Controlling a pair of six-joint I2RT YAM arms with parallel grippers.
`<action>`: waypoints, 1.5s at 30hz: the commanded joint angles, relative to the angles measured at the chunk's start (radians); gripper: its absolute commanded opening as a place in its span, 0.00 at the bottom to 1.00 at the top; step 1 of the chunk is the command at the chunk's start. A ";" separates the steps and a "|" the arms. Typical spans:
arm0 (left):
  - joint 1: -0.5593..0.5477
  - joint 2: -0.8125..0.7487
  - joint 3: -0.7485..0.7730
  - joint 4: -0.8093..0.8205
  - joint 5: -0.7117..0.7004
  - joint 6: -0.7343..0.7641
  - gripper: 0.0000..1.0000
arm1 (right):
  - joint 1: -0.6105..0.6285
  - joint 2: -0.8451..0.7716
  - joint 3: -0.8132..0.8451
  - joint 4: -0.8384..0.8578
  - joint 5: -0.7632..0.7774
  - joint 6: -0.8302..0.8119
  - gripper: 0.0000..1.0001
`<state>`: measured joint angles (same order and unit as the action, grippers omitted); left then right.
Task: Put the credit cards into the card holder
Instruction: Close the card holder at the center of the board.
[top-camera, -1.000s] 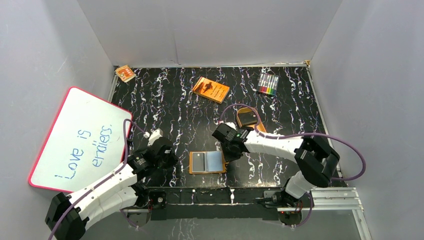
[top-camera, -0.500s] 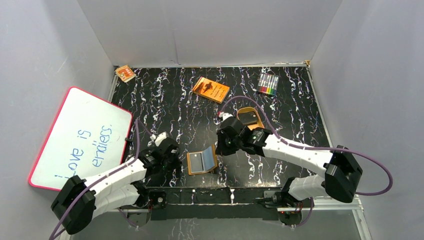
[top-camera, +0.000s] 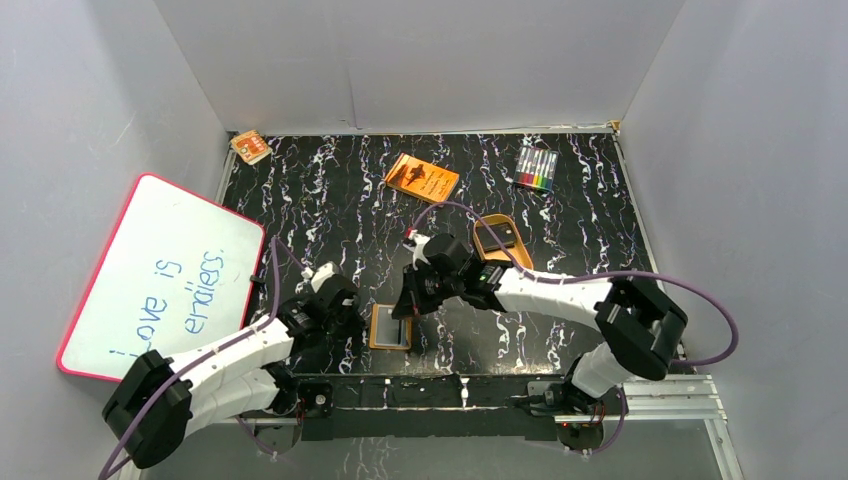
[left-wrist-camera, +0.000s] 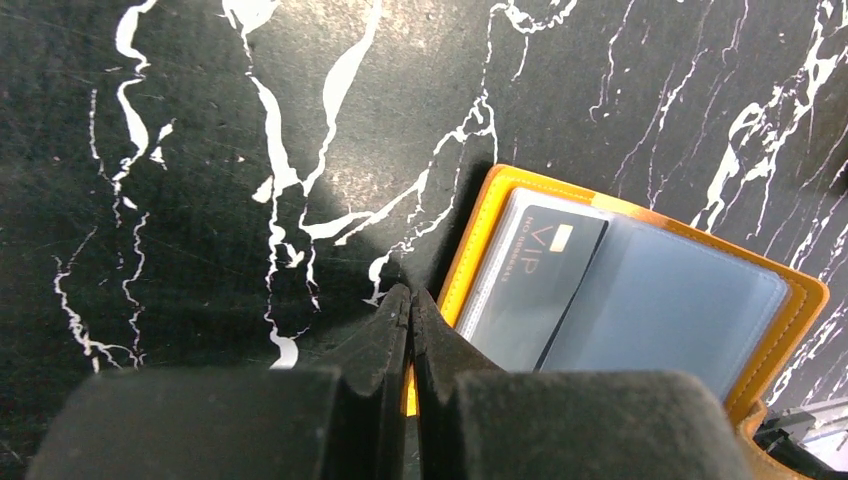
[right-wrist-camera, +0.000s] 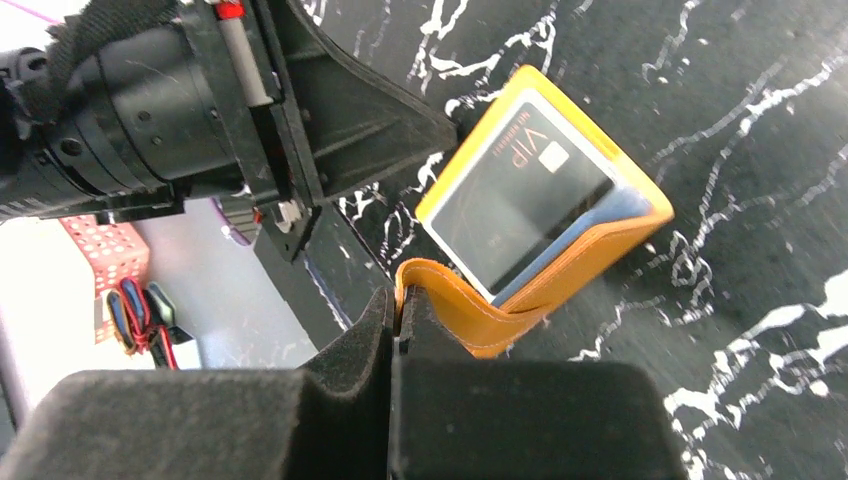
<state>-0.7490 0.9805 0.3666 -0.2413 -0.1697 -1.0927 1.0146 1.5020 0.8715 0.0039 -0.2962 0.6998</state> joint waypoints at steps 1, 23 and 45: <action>0.000 -0.011 -0.001 -0.073 -0.047 -0.003 0.00 | 0.005 0.054 0.007 0.170 -0.063 0.037 0.00; 0.000 -0.352 0.060 -0.338 -0.206 -0.050 0.00 | 0.011 0.399 0.212 0.294 -0.147 0.110 0.07; -0.001 -0.369 0.114 -0.357 -0.278 -0.043 0.13 | 0.018 -0.055 0.316 -0.300 0.225 -0.114 0.92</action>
<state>-0.7490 0.5947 0.4356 -0.5922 -0.3928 -1.1468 1.0336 1.6002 1.2391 -0.1522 -0.2608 0.6447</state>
